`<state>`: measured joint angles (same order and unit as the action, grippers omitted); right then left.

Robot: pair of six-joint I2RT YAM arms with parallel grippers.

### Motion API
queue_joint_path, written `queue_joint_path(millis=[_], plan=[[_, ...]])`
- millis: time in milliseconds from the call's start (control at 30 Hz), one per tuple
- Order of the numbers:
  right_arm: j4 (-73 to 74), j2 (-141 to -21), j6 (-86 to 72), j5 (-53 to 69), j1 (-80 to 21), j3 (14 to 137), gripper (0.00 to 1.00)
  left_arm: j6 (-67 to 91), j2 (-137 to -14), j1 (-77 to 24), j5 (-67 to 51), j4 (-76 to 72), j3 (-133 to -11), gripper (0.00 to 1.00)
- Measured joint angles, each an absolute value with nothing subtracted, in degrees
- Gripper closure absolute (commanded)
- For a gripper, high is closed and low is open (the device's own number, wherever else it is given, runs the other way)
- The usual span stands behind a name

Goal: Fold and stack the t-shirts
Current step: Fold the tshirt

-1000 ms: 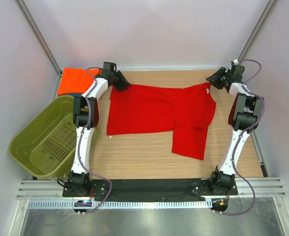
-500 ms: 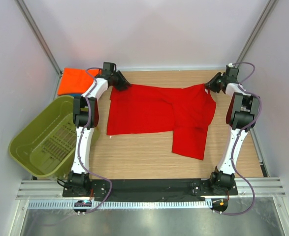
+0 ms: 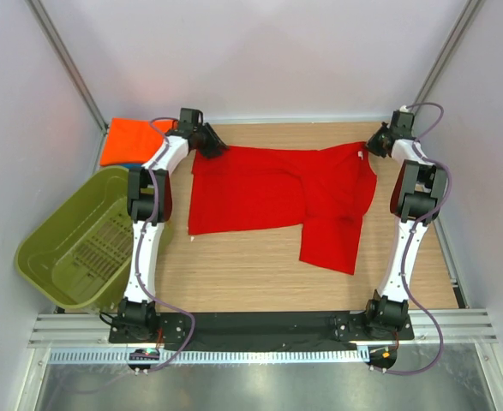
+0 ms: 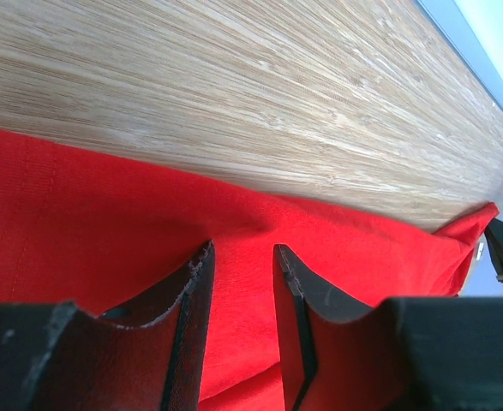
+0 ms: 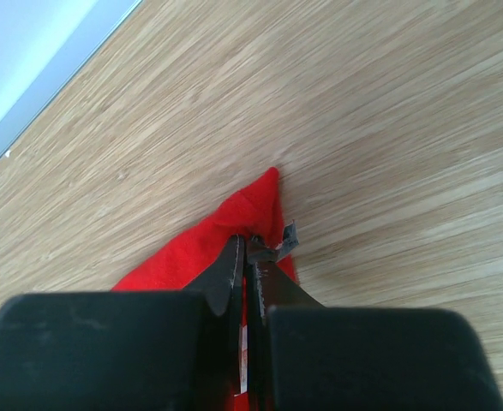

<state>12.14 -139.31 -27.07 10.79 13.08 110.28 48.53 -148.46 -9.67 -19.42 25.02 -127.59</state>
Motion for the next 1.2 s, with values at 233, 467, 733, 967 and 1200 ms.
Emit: queue_joint_path(millis=[233,467,733,967,1200], plan=[[12.4,-139.44,-27.42,7.81,13.06,110.3,0.99,48.6,-148.46,-9.85,-17.93,25.1,-127.72,0.64],[12.05,-139.24,-29.93,5.82,13.06,109.75,0.99,48.64,-148.46,-10.13,-15.62,26.48,-128.57,0.63],[12.97,-139.15,-31.14,7.07,13.39,110.3,0.78,48.38,-148.44,-10.02,-17.61,26.44,-128.86,0.57],[24.73,-136.33,-31.14,7.68,13.63,114.43,0.52,45.93,-141.18,-10.0,-18.59,29.47,-121.64,0.5],[46.15,-119.98,-34.65,-1.02,11.22,109.84,0.47,40.12,-122.02,-11.79,-13.54,37.47,-108.29,0.48]])
